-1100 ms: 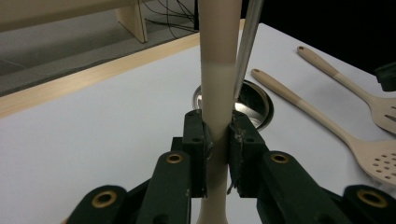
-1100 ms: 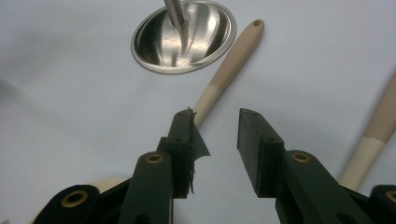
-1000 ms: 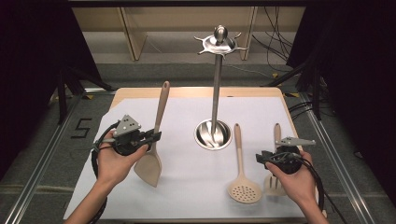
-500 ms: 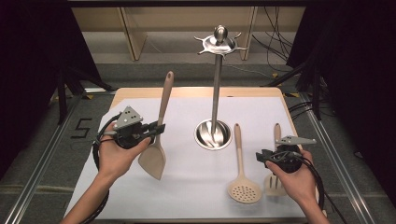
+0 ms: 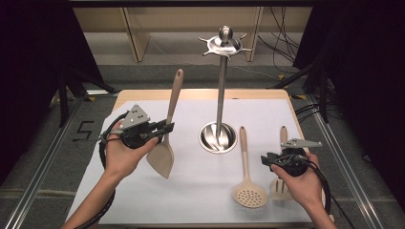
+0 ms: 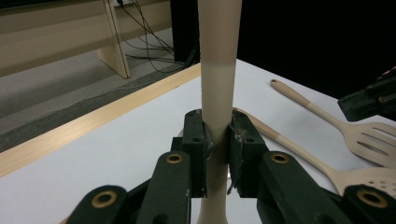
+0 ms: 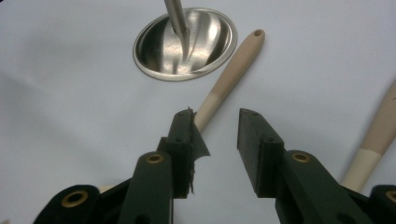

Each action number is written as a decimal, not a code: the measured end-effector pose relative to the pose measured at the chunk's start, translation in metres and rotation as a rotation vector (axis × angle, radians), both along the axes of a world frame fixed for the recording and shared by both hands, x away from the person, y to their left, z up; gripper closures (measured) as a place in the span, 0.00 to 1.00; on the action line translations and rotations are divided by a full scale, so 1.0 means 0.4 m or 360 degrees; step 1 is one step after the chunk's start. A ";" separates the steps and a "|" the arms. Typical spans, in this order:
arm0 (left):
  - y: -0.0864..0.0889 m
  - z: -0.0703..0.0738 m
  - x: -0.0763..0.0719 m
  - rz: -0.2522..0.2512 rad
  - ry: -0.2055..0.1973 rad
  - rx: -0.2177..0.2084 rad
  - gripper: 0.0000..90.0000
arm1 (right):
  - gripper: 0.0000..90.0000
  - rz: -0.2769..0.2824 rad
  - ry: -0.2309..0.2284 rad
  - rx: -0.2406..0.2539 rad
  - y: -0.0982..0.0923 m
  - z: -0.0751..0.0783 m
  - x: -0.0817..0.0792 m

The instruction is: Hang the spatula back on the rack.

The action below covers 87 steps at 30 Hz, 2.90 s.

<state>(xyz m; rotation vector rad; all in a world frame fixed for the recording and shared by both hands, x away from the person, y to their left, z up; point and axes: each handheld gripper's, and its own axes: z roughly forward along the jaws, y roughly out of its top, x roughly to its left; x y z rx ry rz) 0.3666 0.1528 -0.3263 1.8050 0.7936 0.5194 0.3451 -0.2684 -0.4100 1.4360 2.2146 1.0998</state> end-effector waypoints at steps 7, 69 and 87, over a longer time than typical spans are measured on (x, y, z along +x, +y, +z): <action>-0.007 0.001 0.010 -0.0037 -0.0023 -0.0005 0.86 | 0.74 0.0009 -0.0003 0.0003 -0.004 0.003 -0.001; -0.077 0.081 0.093 -0.0148 -0.0060 -0.0005 0.86 | 0.75 0.0018 0.0000 0.0006 -0.004 0.003 0.000; -0.085 0.082 0.108 -0.0154 -0.0026 0.0018 0.86 | 0.75 0.0044 -0.0012 0.0002 -0.004 0.000 0.006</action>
